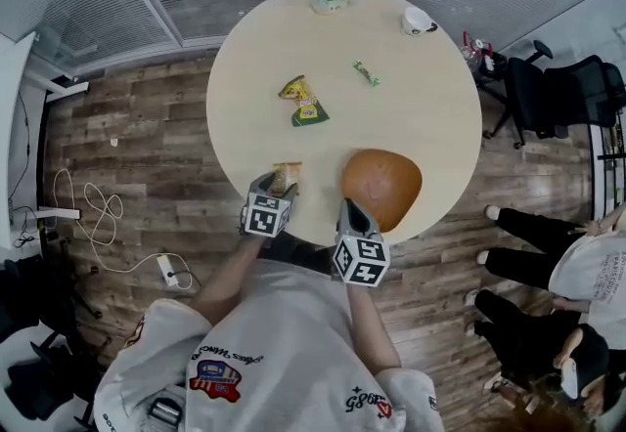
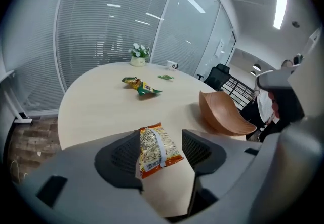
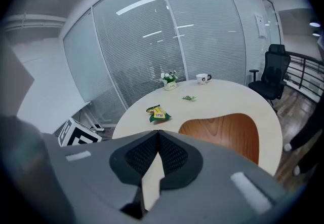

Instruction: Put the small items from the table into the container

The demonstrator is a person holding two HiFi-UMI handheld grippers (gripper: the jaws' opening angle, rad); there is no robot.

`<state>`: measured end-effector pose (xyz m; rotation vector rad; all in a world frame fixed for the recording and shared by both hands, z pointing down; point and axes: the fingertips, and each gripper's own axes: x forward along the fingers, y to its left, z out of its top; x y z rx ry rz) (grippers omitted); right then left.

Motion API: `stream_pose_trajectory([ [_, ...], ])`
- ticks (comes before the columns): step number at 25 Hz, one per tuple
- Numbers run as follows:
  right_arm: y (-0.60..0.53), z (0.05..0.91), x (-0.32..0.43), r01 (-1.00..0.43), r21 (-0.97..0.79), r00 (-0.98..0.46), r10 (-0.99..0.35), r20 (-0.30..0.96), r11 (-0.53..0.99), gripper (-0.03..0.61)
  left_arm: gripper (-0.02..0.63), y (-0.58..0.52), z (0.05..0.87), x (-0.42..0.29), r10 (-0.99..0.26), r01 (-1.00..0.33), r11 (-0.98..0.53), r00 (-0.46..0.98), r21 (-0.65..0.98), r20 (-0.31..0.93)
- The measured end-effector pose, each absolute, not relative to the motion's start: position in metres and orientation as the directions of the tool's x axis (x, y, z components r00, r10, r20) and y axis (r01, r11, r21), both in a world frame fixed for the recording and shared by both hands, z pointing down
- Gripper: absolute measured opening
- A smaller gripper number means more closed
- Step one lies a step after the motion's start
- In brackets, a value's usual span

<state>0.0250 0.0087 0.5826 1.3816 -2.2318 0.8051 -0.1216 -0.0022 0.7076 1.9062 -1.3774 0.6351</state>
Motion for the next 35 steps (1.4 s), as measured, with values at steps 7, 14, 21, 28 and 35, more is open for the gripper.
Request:
stream_pose_trajectory([
  [7, -0.006, 0.592, 0.023, -0.898, -0.266, -0.436, -0.640, 0.632, 0.349, 0.002, 0.241, -0.009, 0.748, -0.122, -0.533, -0.954, -0.181, 0.298, 0.237, 0.792],
  [14, -0.017, 0.594, 0.040, -0.897, -0.279, -0.440, -0.632, 0.638, 0.344, 0.002, 0.134, -0.010, 0.750, -0.113, -0.520, -0.958, -0.200, 0.284, 0.208, 0.806],
  [21, -0.026, 0.590, 0.061, -0.899, -0.295, -0.437, -0.654, 0.617, 0.323, 0.002, 0.123, -0.042, 0.684, -0.085, -0.608, -0.933, -0.241, 0.360, 0.267, 0.708],
  [28, -0.033, 0.589, 0.105, -0.924, -0.304, -0.375, -0.706, 0.601, 0.232, 0.002, 0.123, -0.085, 0.602, 0.000, -0.630, -0.847, -0.457, 0.525, 0.272, 0.573],
  [35, -0.019, 0.590, 0.159, -0.945, -0.308, -0.283, -0.749, 0.599, 0.111, 0.002, 0.124, -0.069, 0.633, 0.093, -0.453, -0.745, -0.590, 0.624, 0.310, 0.637],
])
